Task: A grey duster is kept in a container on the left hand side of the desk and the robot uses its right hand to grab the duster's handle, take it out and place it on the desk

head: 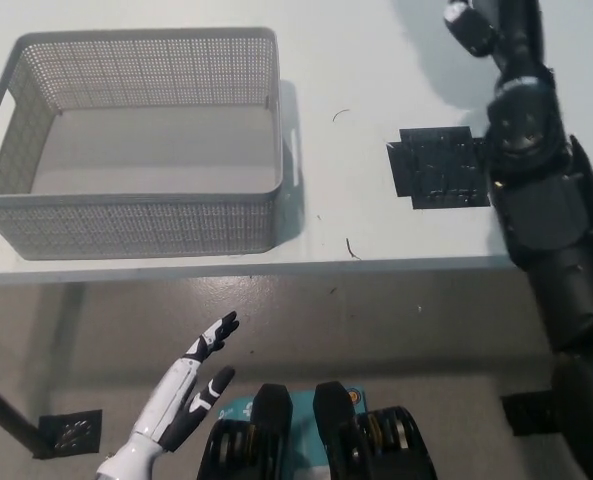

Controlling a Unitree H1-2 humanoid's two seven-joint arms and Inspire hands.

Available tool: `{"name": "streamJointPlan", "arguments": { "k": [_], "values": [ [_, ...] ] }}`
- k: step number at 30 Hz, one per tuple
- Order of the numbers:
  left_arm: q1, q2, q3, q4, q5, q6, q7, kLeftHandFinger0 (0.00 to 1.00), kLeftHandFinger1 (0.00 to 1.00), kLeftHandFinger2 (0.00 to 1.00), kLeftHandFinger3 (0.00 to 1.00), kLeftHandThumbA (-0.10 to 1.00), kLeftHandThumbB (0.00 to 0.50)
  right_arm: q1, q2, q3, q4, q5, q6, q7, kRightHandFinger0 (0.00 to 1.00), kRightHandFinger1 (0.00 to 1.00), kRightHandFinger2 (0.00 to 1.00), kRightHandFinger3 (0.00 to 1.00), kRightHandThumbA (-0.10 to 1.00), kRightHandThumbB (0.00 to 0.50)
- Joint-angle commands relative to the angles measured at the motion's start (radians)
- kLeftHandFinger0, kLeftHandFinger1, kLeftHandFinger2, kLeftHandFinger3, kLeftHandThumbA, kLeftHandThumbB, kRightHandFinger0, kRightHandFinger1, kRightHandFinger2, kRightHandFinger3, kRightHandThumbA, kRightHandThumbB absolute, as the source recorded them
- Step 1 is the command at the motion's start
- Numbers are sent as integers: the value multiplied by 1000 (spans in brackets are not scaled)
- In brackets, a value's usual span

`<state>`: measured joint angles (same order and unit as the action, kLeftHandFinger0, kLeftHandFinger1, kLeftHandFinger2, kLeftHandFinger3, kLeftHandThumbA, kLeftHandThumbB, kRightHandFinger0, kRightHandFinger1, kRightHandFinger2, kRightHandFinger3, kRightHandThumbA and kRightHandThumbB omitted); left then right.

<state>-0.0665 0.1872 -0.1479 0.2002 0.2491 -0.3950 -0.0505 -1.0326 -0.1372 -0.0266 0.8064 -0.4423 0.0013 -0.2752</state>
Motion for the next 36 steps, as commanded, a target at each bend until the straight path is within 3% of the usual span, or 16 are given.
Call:
{"name": "streamJointPlan", "arguments": {
  "k": [1,3,5,10,16,19,22,24,27,29,30,31,32,33,34,36],
  "values": [
    [10,21,19,-40,-4,-13,4,1000,1000,1000,1000,992,139,11,-88,90,-21,-60,-99,-6,0,189,659,606,-100,154],
    [16,21,20,-46,-3,-9,4,1000,1000,1000,1000,995,140,38,-118,131,-32,-85,-97,-1,0,186,619,565,-100,177],
    [21,22,22,-49,-7,-8,2,1000,1000,1000,1000,1000,139,74,-162,180,-48,-101,-117,26,0,163,589,573,-100,167],
    [29,20,29,-54,-6,-5,4,1000,1000,1000,1000,1000,135,137,-232,240,-57,-95,-152,50,0,182,589,577,-100,182],
    [33,19,38,-56,-9,-6,5,1000,1000,1000,1000,1000,135,188,-295,258,-52,-92,-159,52,0,279,753,824,-100,143],
    [32,16,41,-53,-13,-3,2,1000,1000,1000,1000,1000,146,192,-328,274,-63,-108,-148,72,0,321,779,846,-100,103],
    [32,14,41,-57,-9,4,1,1000,1000,1000,1000,1000,156,184,-362,315,-64,-154,-157,79,19,414,858,885,-100,127],
    [31,13,41,-54,-6,0,2,1000,1000,1000,1000,1000,143,181,-401,377,-69,-238,-185,49,0,421,858,900,-100,166],
    [28,13,42,-52,-5,0,3,1000,1000,1000,1000,1000,140,169,-434,438,-55,-296,-232,6,0,321,748,783,-100,212],
    [23,16,41,-53,-1,0,2,1000,1000,1000,1000,1000,142,163,-462,481,-61,-337,-270,-19,0,251,681,587,-100,249],
    [21,17,41,-49,0,-7,3,1000,1000,1000,1000,1000,137,162,-477,504,-86,-360,-276,-9,0,247,667,684,-100,285],
    [17,17,40,-46,-1,-8,1,1000,1000,1000,1000,1000,143,157,-491,528,-102,-391,-280,-9,0,150,459,705,-100,335],
    [14,18,40,-45,-4,-8,-1,1000,1000,1000,1000,1000,143,150,-501,555,-109,-423,-282,-7,0,97,375,655,-100,337],
    [14,18,40,-44,-6,-10,-2,1000,1000,1000,1000,1000,141,147,-505,568,-108,-432,-285,-6,0,14,251,519,-100,334],
    [13,18,40,-43,-8,-12,-2,1000,1000,1000,1000,1000,140,145,-505,573,-106,-432,-289,-9,0,3,218,471,-100,333],
    [12,17,41,-39,-14,-16,-2,1000,1000,1000,1000,1000,139,142,-501,584,-106,-431,-278,16,0,1,177,234,-35,283]
  ]
}}
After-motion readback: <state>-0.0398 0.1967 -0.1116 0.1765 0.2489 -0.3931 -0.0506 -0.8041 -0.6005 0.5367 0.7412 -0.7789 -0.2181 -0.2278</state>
